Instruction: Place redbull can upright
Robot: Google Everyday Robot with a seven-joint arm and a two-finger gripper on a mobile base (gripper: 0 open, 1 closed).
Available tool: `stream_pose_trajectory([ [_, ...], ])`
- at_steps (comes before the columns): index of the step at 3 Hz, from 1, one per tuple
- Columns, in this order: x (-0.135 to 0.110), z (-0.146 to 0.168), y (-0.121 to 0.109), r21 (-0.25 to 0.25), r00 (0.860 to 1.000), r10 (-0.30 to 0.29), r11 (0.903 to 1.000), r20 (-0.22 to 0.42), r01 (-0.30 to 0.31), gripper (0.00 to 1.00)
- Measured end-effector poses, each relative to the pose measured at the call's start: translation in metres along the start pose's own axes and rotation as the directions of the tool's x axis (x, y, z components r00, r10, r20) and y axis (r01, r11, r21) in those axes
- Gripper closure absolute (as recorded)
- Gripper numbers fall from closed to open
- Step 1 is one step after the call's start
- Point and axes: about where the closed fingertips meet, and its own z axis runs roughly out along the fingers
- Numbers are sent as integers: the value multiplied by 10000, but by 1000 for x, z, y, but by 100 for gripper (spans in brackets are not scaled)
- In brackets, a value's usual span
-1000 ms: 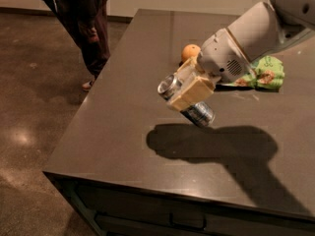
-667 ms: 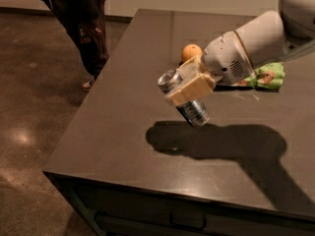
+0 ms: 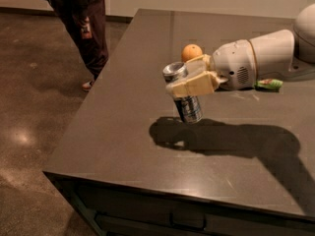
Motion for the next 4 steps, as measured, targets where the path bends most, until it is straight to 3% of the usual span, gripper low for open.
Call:
stream_pose_trajectory([
  [1, 1, 0, -3, 141, 9953, -64, 9999, 961, 51, 100],
  [3, 8, 2, -4, -29, 9626, -231, 9997, 2698, 248, 100],
  [4, 10, 3, -4, 16, 9428, -447, 9989, 3304, 468, 83],
])
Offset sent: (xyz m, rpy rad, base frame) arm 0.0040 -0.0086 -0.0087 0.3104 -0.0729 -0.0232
